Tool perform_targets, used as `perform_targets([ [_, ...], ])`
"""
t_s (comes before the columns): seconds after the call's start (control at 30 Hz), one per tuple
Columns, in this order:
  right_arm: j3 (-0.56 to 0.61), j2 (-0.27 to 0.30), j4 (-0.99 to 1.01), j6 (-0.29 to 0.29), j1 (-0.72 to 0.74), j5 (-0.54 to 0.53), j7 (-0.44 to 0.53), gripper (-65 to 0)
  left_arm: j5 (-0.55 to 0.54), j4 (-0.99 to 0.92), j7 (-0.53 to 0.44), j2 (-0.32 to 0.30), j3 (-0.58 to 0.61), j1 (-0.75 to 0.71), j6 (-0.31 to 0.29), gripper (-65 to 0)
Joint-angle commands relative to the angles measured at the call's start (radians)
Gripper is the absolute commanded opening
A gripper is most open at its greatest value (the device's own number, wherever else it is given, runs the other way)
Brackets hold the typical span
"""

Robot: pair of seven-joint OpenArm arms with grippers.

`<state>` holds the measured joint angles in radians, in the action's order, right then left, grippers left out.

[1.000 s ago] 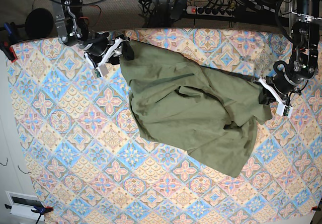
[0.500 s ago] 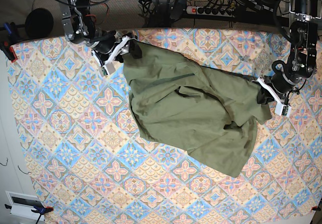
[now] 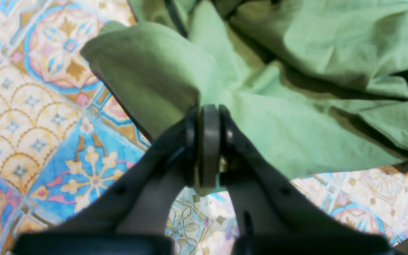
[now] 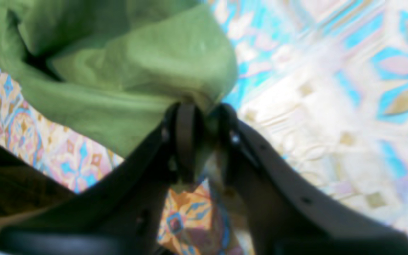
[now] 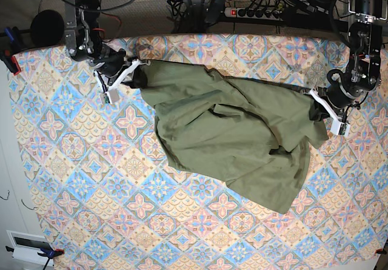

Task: Layout the t-shirt on the table in an organized manner, then fold the t-shirt properly
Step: 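Pull the t-shirt with the right gripper while the left gripper releases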

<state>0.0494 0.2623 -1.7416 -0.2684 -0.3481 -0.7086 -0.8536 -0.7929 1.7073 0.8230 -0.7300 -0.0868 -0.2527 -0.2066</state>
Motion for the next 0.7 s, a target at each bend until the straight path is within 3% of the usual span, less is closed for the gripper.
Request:
perform_targets([
  [0.0, -0.016, 0.007, -0.018, -0.009, 0.007, -0.015, 0.004, -59.4, -0.009, 0.015, -0.020, -0.023, -0.009, 0.006, -0.001, -65.0],
  [0.13, -0.044, 0.007, -0.018, -0.029, 0.008, -0.015, -0.068, -63.3, -0.010, 0.015, -0.020, -0.026, -0.014, -0.015, -0.001, -65.0],
  [0.27, -0.046, 0.007, -0.018, -0.058, 0.010, -0.015, -0.077, -63.5, -0.010, 0.026, -0.020, -0.023, -0.014, -0.023, -0.001, -54.9],
  [0.47, -0.046, 0.007, -0.019, -0.058, 0.050, -0.055, -0.074, -63.5, -0.010, 0.064, -0.006, -0.029, -0.017, -0.079, 0.000, -39.5],
  [0.67, -0.047, 0.007, -0.019, -0.058, 0.099, -0.107, -0.069, -63.5, -0.009, 0.075, 0.040, -0.041, -0.070, -0.099, 0.000, -36.4],
])
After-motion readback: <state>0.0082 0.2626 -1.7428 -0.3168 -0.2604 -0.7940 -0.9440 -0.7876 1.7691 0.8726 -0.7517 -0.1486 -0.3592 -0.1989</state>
